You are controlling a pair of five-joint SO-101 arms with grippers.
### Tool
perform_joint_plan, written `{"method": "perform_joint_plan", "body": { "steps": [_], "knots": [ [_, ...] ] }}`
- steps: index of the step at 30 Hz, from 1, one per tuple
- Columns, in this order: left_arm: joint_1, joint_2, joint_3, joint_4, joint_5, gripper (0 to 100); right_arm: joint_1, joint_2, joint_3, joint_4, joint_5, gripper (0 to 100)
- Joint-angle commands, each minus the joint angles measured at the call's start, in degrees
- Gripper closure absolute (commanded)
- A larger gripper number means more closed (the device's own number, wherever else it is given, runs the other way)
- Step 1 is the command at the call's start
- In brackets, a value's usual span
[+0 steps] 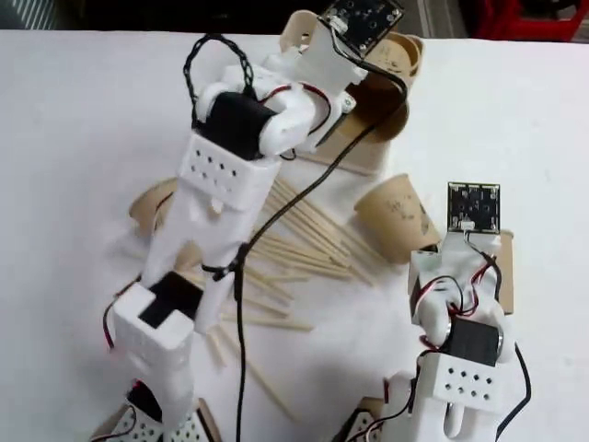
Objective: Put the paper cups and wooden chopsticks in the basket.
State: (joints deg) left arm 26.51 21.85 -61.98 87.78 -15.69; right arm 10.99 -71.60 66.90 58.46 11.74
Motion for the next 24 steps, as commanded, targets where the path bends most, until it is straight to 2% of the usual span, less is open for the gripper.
{"method": "perform_joint_plan", "body": {
  "steps": [1,6,12,24],
  "knots": [
    [1.9,0.2,-10.5,5.2,0.1,98,0.2,-0.7,-0.4,-1.1,-0.4,82.9],
    [1.7,0.6,-12.0,6.2,0.1,98,0.2,-0.7,-0.4,-1.1,-0.4,82.9],
    [1.5,4.9,-12.1,2.5,-3.4,98,0.2,-0.7,-0.4,-1.1,-0.4,82.9],
    [1.5,7.6,-15.5,1.2,-3.1,98,0.2,-0.7,-0.4,-1.1,-0.4,82.9]
  ]
}}
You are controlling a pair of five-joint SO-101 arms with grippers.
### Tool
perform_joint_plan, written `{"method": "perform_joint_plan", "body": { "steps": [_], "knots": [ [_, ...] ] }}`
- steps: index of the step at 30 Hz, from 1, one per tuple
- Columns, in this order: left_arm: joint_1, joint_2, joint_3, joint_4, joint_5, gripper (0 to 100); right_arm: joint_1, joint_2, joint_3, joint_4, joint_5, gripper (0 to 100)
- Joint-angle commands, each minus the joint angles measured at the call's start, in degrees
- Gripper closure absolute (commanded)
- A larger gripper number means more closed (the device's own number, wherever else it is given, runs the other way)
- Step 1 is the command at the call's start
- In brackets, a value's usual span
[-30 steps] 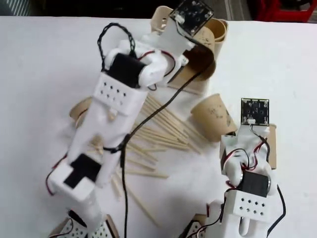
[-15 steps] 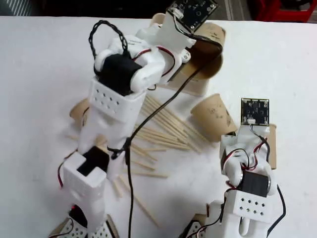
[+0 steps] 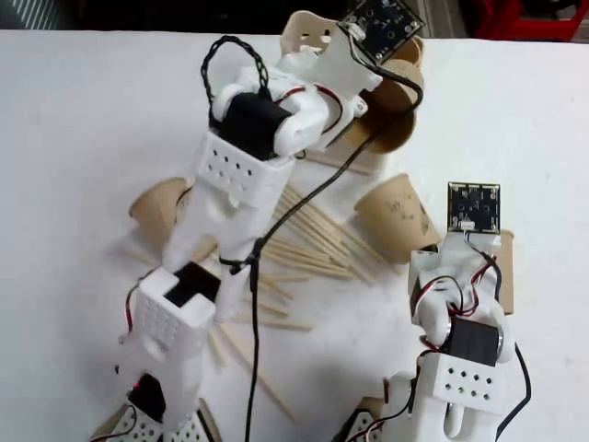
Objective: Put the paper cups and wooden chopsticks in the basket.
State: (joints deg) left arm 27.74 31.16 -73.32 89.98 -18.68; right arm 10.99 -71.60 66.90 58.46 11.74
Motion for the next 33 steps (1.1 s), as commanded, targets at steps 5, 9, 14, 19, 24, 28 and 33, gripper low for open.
{"method": "perform_joint_plan", "body": {
  "steps": [5,9,14,19,24,28,33],
  "knots": [
    [0.2,-2.9,-7.3,-0.2,-0.1,98,0.2,-0.7,-0.4,-1.1,-0.4,82.9],
    [0.1,-2.7,-8.1,-0.5,-0.4,98,0.2,-0.7,-0.4,-1.1,-0.4,82.9],
    [-2.3,-2.5,-4.4,-4.0,-0.4,98,0.2,-0.7,-0.4,-1.1,-0.4,82.9],
    [-3.7,-2.5,0.4,-5.5,-0.4,98,0.2,-0.7,-0.4,-1.1,-0.4,82.9],
    [-3.6,-2.5,1.1,-5.5,0.1,88,0.2,-0.7,-0.4,-1.1,-0.4,82.9],
    [-3.9,-2.5,1.0,-9.0,4.2,83,0.2,-0.7,-0.4,-1.1,-0.4,82.9],
    [-4.7,-2.4,1.1,-16.3,4.7,83,0.2,-0.7,-0.4,-1.1,-0.4,82.9]
  ]
}}
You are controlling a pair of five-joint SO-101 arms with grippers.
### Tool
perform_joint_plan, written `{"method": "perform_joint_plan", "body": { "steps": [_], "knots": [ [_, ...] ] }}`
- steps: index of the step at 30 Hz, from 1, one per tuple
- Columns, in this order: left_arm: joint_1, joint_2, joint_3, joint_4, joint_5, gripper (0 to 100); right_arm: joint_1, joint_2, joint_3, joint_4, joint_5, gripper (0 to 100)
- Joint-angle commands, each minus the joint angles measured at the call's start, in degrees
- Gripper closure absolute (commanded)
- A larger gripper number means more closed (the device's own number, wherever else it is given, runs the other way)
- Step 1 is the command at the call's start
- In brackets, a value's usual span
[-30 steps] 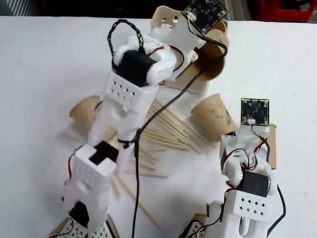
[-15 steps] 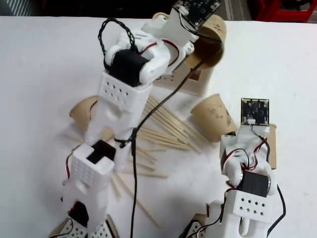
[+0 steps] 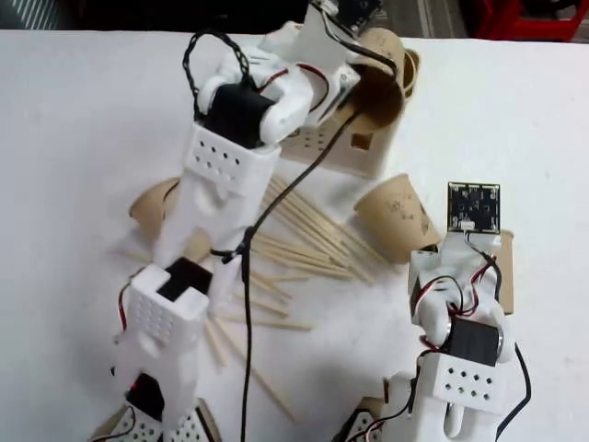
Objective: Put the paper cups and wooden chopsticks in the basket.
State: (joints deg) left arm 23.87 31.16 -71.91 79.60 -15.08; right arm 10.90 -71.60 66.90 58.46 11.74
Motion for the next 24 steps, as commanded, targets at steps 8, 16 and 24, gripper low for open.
{"method": "perform_joint_plan", "body": {
  "steps": [8,16,24],
  "knots": [
    [-0.5,1.0,-0.4,-15.7,1.2,83,0.3,-0.7,-0.4,-1.1,-0.4,82.9],
    [-0.9,6.7,-0.9,-18.3,1.2,83,0.3,-0.7,-0.4,-1.1,-0.4,82.9],
    [-1.0,-0.1,-0.9,-3.9,0.7,82,0.3,-0.7,-1.0,-0.9,3.0,82.8]
  ]
}}
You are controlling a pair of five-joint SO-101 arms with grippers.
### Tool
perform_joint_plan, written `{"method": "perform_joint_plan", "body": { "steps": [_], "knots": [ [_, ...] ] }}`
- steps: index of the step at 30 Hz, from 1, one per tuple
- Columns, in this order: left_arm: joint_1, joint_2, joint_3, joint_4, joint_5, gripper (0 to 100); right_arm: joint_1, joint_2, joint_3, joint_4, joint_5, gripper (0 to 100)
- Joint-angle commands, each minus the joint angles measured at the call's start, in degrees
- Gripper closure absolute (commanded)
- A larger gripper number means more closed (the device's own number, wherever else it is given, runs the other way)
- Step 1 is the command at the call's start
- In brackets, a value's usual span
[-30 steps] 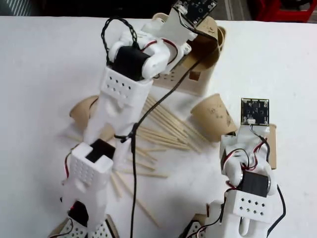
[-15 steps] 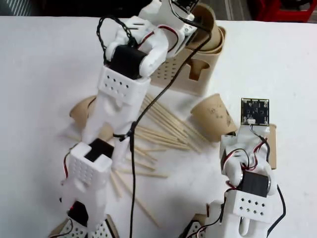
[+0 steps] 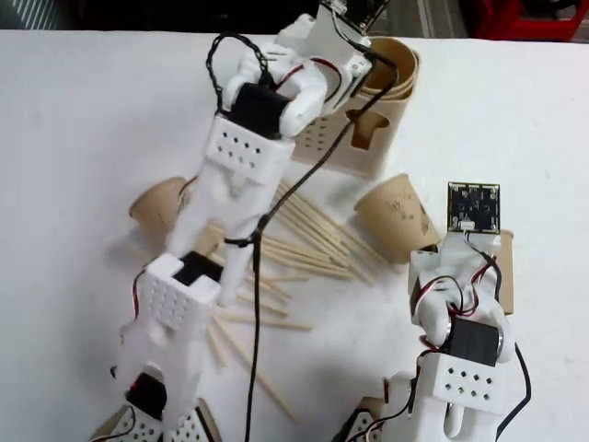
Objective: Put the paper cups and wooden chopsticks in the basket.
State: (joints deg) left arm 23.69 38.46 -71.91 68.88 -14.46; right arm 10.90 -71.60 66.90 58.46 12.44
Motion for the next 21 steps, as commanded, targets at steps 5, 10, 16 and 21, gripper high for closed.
{"method": "perform_joint_plan", "body": {
  "steps": [5,10,16,21],
  "knots": [
    [-1.7,-12.8,-0.9,17.9,0.1,82,0.7,-0.2,-8.3,4.2,6.3,82.6],
    [-1.6,-17.8,-0.9,27.4,0.1,82,0.6,1.9,-17.3,11.6,10.9,81.9],
    [-3.4,-20.9,-0.3,33.4,0.6,74,3.5,20.3,-28.6,18.6,15.8,72.0],
    [-6.4,-23.6,3.2,33.6,0.3,74,9.7,37.2,-40.4,22.4,20.8,71.7]
  ]
}}
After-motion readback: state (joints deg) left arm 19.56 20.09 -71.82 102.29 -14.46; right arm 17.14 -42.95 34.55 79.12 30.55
